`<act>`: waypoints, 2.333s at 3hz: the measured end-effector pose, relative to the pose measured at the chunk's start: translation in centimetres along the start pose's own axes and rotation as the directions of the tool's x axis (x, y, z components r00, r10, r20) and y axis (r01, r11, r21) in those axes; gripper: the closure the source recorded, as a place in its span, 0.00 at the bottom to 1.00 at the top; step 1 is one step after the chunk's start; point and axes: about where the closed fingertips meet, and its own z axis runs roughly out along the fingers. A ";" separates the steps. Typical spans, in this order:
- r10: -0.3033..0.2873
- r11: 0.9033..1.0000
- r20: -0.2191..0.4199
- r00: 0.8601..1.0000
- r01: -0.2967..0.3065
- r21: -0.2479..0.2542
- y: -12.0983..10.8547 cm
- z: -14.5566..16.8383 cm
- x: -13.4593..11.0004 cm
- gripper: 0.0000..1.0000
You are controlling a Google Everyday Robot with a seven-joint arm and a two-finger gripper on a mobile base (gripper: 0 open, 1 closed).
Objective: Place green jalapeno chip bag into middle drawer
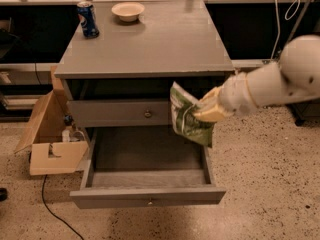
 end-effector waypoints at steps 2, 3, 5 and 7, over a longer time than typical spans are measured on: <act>0.214 0.977 0.040 0.976 -0.214 0.015 3.7 11.8 10.9 1.00; 0.287 0.957 0.073 0.955 -0.290 0.029 3.5 19.0 15.0 1.00; 0.364 0.931 0.081 0.928 -0.364 -0.005 3.2 27.3 18.9 0.82; 0.390 0.921 0.116 0.913 -0.387 -0.053 1.7 32.9 19.7 0.27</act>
Offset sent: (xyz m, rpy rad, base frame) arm 0.0047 0.0252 -0.2506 0.1477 0.1547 -0.2850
